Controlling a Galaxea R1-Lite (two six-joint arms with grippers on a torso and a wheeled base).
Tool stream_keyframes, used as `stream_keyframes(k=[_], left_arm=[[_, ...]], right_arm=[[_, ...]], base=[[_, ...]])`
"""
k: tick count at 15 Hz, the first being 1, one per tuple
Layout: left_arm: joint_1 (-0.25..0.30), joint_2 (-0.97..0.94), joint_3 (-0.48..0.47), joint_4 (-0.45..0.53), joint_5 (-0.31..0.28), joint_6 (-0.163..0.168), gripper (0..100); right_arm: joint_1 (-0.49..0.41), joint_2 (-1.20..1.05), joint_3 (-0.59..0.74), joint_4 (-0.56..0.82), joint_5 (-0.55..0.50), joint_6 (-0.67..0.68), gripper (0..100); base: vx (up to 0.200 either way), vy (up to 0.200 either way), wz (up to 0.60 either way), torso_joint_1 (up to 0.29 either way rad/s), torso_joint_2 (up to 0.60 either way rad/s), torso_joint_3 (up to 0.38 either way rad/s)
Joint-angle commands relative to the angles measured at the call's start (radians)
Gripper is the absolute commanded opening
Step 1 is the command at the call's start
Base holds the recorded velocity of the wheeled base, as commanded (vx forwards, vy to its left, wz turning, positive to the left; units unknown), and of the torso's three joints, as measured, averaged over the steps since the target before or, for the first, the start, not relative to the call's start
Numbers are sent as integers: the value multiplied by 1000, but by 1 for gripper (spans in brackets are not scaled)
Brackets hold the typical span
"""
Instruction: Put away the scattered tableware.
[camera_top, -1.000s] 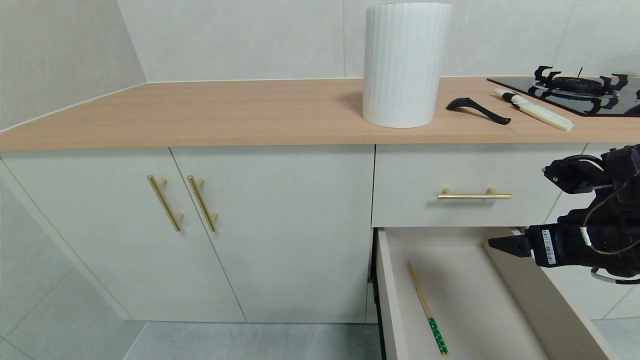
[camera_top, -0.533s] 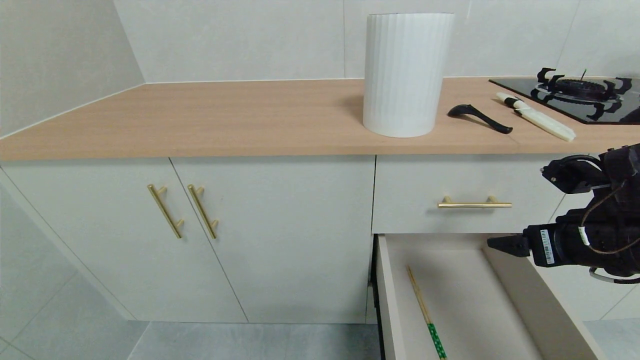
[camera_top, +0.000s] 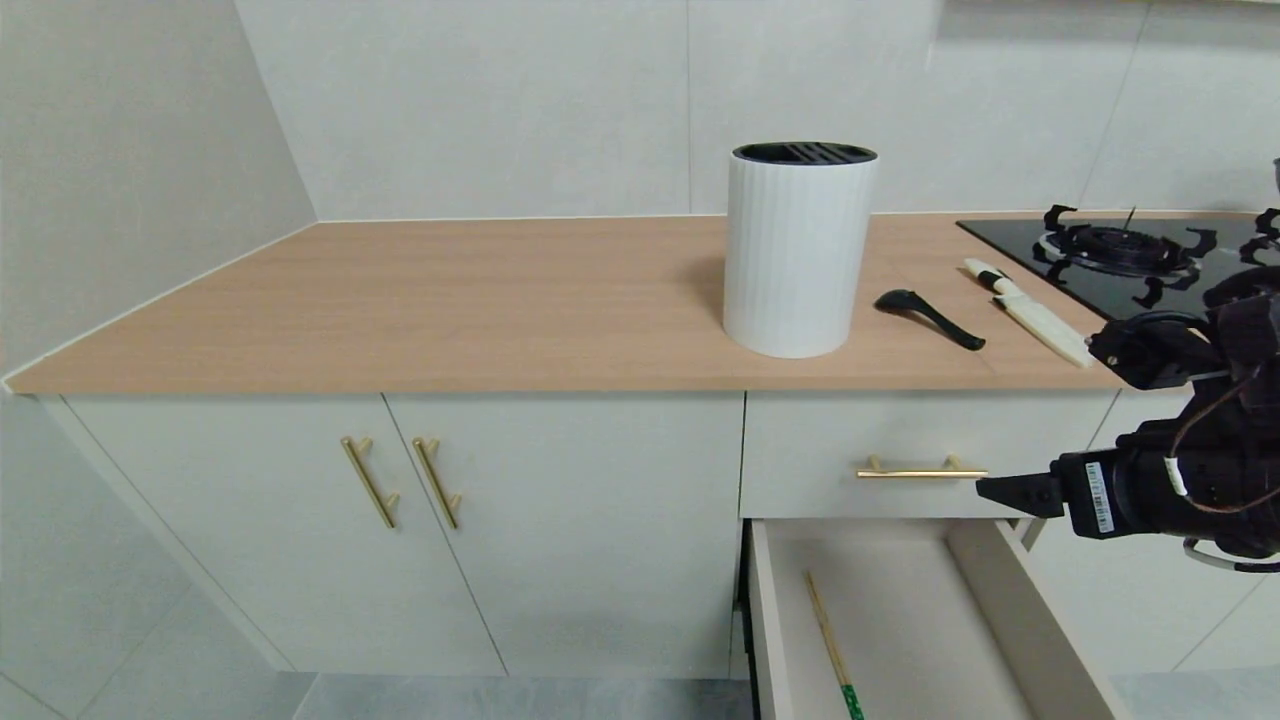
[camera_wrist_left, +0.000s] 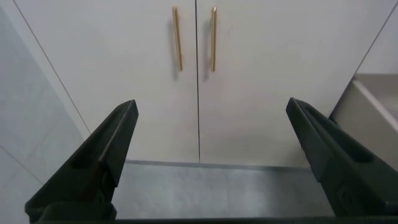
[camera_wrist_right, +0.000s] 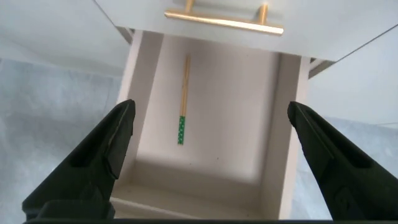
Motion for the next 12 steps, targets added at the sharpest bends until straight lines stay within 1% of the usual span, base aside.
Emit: stream_keyframes(k=[1,8,11,12], left_arm=[[0,0,0,0,0,-1,100],[0,0,0,0,0,-1,100],[0,0,0,0,0,0,100],[0,0,0,0,1,-1,100]], right_arm=[[0,5,0,0,0,0,100],[0,5,0,0,0,0,100],[0,11,0,-12,2,-26,100],[0,40,0,-52,2,-41,100]], base=[[0,0,0,183,-471,-295],[0,0,0,203,-482,-281],[0,0,0,90,-204,-113],[0,0,0,32,-51,-27]])
